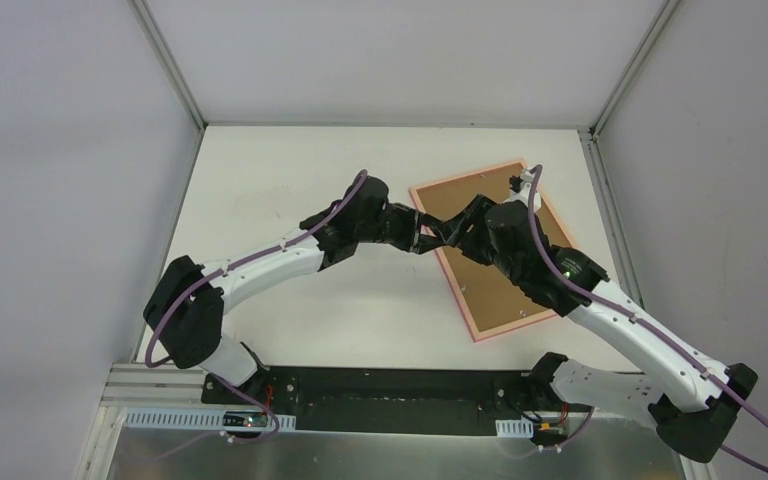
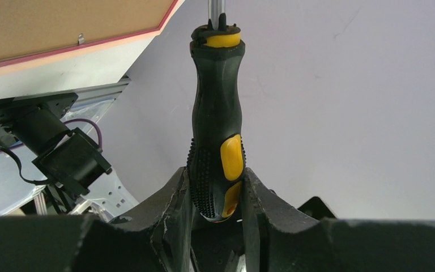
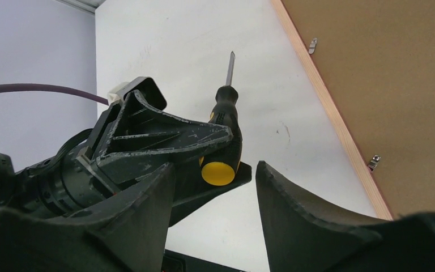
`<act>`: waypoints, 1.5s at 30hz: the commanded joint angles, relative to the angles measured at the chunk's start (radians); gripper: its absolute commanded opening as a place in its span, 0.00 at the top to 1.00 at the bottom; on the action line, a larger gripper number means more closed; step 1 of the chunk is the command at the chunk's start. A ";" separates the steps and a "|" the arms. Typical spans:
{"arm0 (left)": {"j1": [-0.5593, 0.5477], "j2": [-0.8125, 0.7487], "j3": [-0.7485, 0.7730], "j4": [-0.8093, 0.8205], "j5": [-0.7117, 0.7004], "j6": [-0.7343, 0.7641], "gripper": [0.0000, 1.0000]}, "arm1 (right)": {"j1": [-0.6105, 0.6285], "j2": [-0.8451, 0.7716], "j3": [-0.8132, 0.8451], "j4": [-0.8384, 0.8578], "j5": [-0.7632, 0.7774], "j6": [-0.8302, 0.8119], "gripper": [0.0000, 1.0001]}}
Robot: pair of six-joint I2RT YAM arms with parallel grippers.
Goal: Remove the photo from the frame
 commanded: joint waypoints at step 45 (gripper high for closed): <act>-0.009 -0.008 0.013 0.165 0.099 -0.102 1.00 | -0.017 0.092 0.019 0.080 0.057 -0.163 0.65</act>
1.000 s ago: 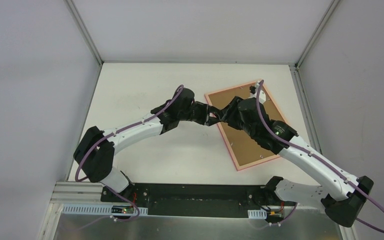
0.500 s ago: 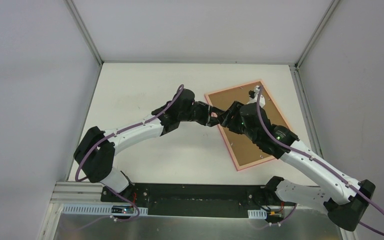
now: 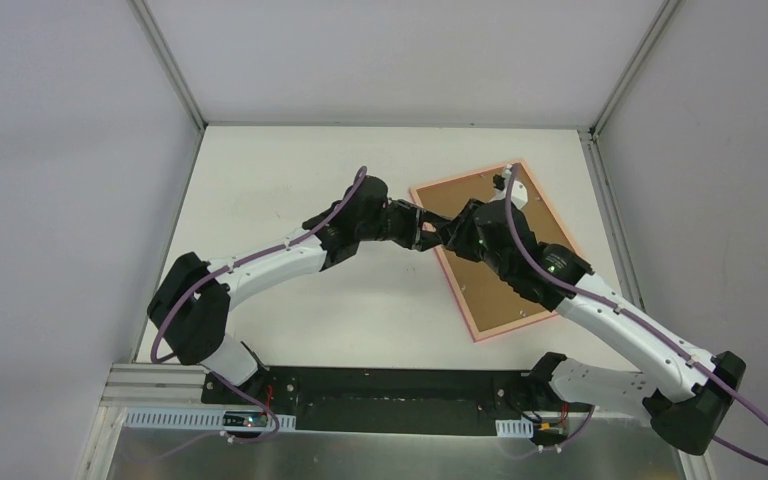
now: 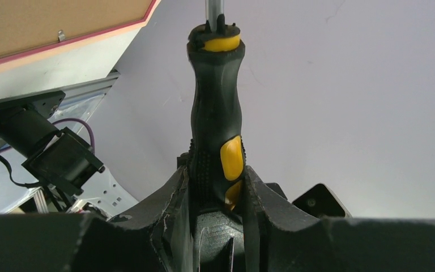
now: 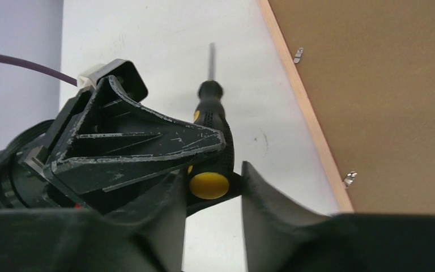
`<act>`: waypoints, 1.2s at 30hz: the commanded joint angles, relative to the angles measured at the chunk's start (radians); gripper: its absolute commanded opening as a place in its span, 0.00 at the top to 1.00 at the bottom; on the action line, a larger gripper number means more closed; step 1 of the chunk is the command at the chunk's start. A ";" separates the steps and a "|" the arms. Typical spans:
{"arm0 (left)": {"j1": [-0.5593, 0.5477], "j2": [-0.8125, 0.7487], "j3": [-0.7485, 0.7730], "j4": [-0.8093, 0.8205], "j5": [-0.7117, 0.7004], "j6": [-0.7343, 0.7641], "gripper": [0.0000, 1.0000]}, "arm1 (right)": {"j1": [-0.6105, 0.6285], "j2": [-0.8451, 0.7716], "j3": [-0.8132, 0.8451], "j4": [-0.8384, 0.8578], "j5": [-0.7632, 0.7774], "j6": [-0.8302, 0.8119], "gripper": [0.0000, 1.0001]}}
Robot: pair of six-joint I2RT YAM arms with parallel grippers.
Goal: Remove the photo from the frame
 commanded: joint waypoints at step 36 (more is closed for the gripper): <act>0.165 -0.147 0.090 -0.421 0.377 1.663 0.21 | -0.455 0.075 0.117 -0.425 -0.972 -0.195 1.00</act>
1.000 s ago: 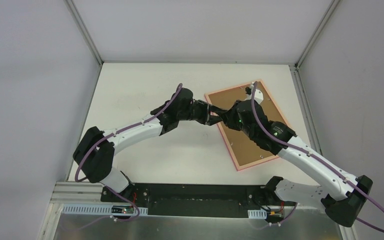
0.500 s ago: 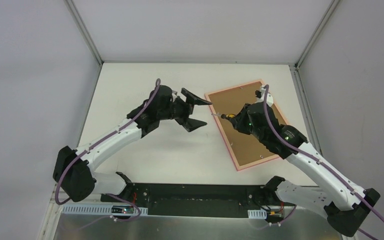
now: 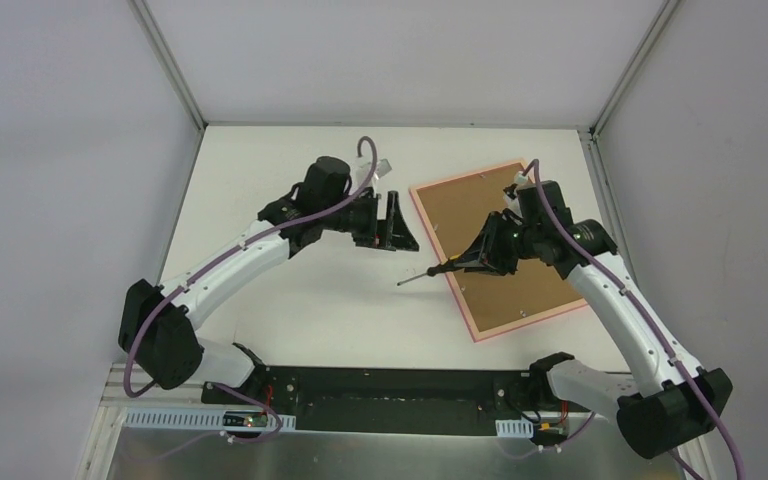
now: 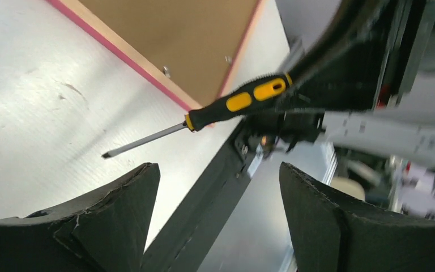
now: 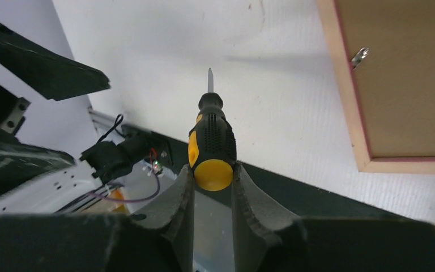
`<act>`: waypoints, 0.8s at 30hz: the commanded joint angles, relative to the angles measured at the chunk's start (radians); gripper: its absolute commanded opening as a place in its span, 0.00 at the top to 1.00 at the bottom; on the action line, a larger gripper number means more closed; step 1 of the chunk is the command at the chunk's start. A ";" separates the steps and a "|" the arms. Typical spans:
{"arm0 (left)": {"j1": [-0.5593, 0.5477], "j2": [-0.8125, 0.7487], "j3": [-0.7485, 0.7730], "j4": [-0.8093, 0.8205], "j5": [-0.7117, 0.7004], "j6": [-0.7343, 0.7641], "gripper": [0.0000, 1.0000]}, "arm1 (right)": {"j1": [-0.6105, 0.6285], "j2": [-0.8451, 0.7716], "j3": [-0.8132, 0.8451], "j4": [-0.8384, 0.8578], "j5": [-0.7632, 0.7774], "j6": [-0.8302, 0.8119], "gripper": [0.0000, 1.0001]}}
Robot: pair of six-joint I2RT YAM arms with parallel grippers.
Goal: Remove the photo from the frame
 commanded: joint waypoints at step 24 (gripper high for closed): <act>-0.068 0.103 -0.039 -0.049 0.526 0.343 0.67 | -0.069 0.134 0.045 0.129 -0.685 0.019 1.00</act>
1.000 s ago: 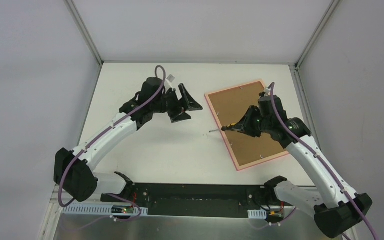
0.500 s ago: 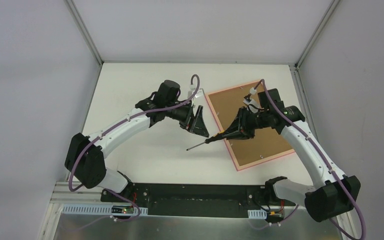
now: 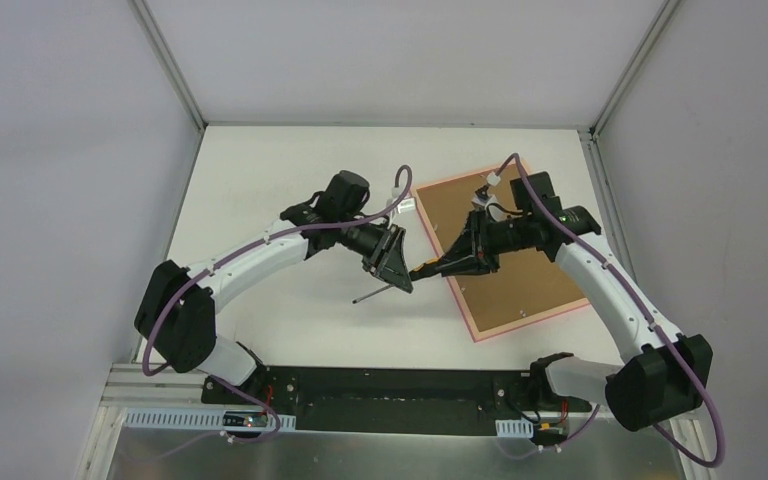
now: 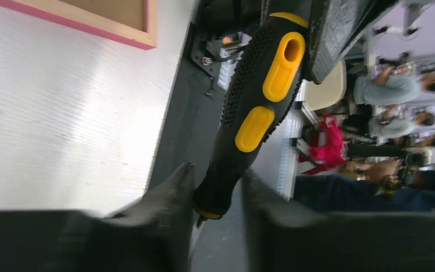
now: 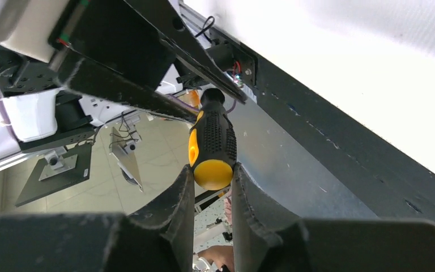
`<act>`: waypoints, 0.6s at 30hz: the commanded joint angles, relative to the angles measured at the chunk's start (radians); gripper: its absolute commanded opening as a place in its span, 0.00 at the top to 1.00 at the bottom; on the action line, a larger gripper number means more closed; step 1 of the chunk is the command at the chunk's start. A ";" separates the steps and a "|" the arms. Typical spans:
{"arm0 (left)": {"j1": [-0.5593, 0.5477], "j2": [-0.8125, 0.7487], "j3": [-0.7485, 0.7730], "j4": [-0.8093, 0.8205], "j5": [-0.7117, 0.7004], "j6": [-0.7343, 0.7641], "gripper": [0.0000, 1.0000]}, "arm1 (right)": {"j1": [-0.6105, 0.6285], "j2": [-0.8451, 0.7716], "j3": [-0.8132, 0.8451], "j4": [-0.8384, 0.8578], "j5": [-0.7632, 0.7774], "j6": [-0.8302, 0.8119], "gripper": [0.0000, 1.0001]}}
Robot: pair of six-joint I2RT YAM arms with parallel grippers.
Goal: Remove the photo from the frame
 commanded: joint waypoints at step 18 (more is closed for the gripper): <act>-0.010 -0.114 -0.072 0.485 -0.152 -0.348 1.00 | 0.113 -0.122 -0.126 0.534 0.282 0.514 0.08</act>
